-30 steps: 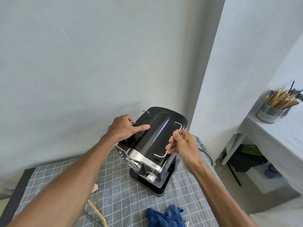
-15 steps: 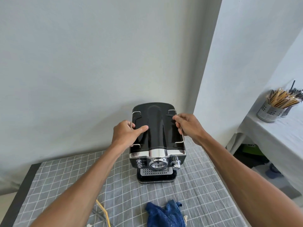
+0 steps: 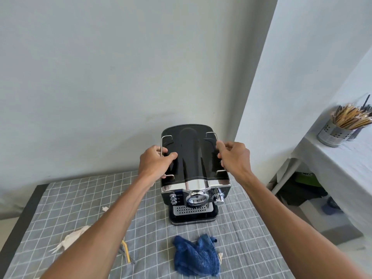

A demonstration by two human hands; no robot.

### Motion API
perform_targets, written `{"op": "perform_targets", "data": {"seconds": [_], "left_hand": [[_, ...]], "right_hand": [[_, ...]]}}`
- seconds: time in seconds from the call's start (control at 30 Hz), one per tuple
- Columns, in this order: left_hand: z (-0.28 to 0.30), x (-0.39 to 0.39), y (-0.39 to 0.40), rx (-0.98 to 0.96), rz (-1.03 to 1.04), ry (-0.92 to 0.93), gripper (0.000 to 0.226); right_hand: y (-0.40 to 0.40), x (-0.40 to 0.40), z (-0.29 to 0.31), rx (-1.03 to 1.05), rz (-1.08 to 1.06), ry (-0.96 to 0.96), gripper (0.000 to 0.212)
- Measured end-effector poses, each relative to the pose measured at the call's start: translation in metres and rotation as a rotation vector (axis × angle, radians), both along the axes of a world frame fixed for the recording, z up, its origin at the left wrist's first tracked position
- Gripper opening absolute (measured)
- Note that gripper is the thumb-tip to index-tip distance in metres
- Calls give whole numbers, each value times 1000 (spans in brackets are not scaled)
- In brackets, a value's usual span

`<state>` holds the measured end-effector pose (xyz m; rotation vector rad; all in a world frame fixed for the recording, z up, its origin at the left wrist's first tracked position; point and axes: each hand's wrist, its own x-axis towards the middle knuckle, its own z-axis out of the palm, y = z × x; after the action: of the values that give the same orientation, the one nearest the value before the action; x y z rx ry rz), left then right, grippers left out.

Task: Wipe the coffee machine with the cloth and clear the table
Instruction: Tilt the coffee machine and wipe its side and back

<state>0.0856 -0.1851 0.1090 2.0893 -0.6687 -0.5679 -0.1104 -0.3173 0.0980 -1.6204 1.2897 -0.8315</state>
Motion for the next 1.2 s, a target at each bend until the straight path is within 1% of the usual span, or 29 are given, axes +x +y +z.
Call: {"op": "perform_targets", "data": {"seconds": [0.1,0.2,0.33,0.53,0.73,0.83,0.93,1.1,1.2], "left_hand": [[-2,-1,-2,-5,17,-19,34],[-2,-3,-6,-4,49,-28,36],[-3,-9,-11,-42,78,-16,36],[-8,-16,-25,-48,71,-34,33],[-9,-14,-24,-63,91,-34,39],[-10,-16,-22,-68,97,-27,36],[-13,-21,-19,-93,129,-19,31],[-23,-26,-10,-189,232,59,38],[-35,-27,2,-277,232,127,43]], "right_hand": [[-1,3,-3,-138,4,166,40],[-9,6,2,-196,26,213,43],[-21,6,11,-219,58,234,41],[-35,-7,7,-169,47,193,38],[-34,-5,0,-157,55,161,38],[-31,-7,1,-138,55,135,37],[-26,-10,-6,-112,4,92,37],[-10,-26,-17,-35,-28,12,41],[0,-40,-31,-10,-10,-28,48]]}}
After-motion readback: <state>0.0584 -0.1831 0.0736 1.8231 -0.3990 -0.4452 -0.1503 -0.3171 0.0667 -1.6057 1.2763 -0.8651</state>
